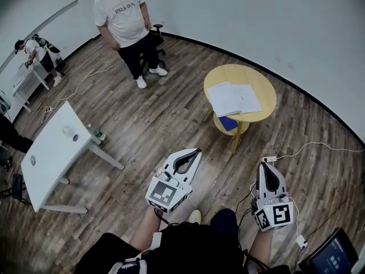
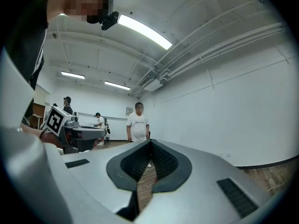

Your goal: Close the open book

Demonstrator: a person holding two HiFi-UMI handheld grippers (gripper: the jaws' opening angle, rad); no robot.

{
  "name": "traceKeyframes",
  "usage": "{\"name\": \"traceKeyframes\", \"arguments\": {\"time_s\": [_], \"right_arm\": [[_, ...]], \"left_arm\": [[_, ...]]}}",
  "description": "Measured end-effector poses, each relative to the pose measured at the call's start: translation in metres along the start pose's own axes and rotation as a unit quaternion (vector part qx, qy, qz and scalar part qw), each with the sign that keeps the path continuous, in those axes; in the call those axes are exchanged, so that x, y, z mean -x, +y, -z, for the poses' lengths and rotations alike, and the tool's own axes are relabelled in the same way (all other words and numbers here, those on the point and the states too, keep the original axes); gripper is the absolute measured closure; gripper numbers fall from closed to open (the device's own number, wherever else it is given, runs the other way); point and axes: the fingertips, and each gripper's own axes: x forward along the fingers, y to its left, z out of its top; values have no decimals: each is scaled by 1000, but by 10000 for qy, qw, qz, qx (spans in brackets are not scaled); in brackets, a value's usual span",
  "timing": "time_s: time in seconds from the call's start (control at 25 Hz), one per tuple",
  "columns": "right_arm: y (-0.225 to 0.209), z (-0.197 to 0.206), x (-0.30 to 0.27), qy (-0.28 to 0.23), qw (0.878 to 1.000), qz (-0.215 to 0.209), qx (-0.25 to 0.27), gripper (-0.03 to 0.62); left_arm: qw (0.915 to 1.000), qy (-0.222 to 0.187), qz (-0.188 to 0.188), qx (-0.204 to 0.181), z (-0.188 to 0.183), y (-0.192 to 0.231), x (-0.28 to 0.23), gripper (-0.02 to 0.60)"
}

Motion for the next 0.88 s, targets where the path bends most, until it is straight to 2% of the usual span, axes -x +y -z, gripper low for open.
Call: {"name": "traceKeyframes", "arguments": {"time_s": [0.36,0.6,0.88], "right_arm": [[-43,20,-78,129,9997,-198,-21,591],[-91,32,-149,148,9987,-475,-53,591],[-155,37,-228,226,9957,-896,-113,591]], "left_arm": [[9993,110,-267,256,28,52,-60,583],[9988,150,-428,203,39,84,-128,583],[9960,188,-837,237,44,123,-212,583]]}}
